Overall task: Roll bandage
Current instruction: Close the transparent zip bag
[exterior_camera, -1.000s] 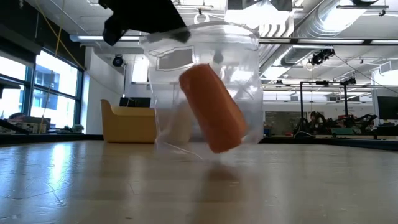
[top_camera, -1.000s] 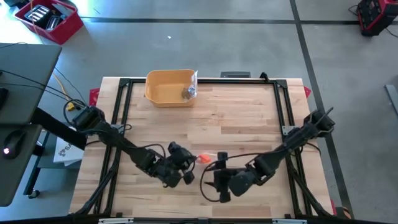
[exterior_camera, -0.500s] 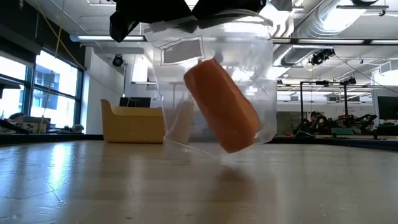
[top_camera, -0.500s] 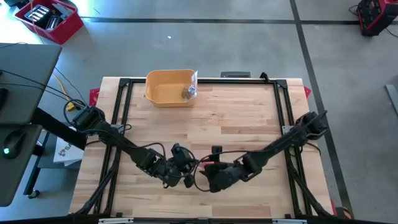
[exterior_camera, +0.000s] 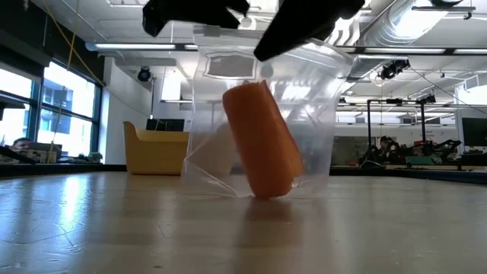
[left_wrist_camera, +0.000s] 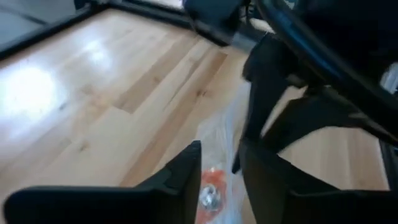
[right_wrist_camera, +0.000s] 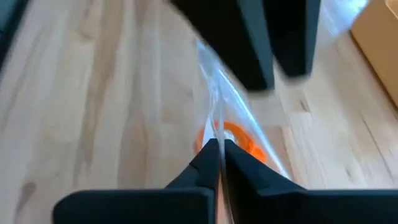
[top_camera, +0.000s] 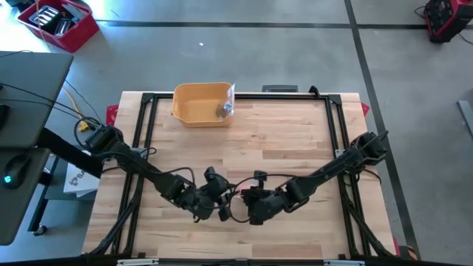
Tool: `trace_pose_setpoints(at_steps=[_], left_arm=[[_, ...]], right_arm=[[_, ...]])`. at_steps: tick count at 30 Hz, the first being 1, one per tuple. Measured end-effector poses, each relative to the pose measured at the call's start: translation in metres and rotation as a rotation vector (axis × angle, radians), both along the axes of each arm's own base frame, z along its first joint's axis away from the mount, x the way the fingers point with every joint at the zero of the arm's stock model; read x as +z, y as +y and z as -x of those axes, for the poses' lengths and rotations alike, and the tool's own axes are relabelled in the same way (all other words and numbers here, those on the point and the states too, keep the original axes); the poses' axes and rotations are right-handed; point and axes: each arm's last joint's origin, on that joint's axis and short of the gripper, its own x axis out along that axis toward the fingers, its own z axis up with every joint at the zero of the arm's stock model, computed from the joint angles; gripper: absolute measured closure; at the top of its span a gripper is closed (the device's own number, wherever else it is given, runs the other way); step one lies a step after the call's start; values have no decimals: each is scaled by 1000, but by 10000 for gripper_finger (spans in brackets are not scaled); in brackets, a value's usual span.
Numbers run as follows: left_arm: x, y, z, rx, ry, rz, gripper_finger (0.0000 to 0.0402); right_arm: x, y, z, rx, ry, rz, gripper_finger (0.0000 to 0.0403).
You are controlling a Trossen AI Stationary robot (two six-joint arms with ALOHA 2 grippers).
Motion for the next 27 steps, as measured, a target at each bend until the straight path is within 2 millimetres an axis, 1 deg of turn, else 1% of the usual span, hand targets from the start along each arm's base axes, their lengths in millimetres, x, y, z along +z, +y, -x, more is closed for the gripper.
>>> trace_pose_setpoints(at_steps=[5,7,9,10,12,14,16,18,21,24,27], left_arm=[[27,-7,19,-91,-27,-55,263],[34,-15,31,-187,-1,-128,255],[39,-27,43,-290,12,-214,250],[41,-32,49,-310,10,-245,249],[41,-39,58,-297,13,-301,248],[29,-42,63,-238,39,-347,248],[8,-40,66,-160,58,-371,247],[-13,-35,69,-103,60,-360,247],[-38,-30,72,-70,19,-318,247],[-52,-27,73,-62,-58,-259,247],[-55,-23,74,-68,-148,-218,247]], right_arm=[[-1,4,5,-53,-5,20,401],[0,5,6,-63,-21,27,402],[2,7,5,-67,-41,21,402],[2,8,5,-64,-47,17,402],[2,9,6,-62,-48,17,402],[2,9,6,-61,-48,17,402],[2,9,6,-59,-48,18,402],[2,9,6,-49,-44,27,402],[2,9,6,-45,-41,29,403],[2,9,6,-41,-37,30,403],[2,8,6,-44,-39,27,403]])
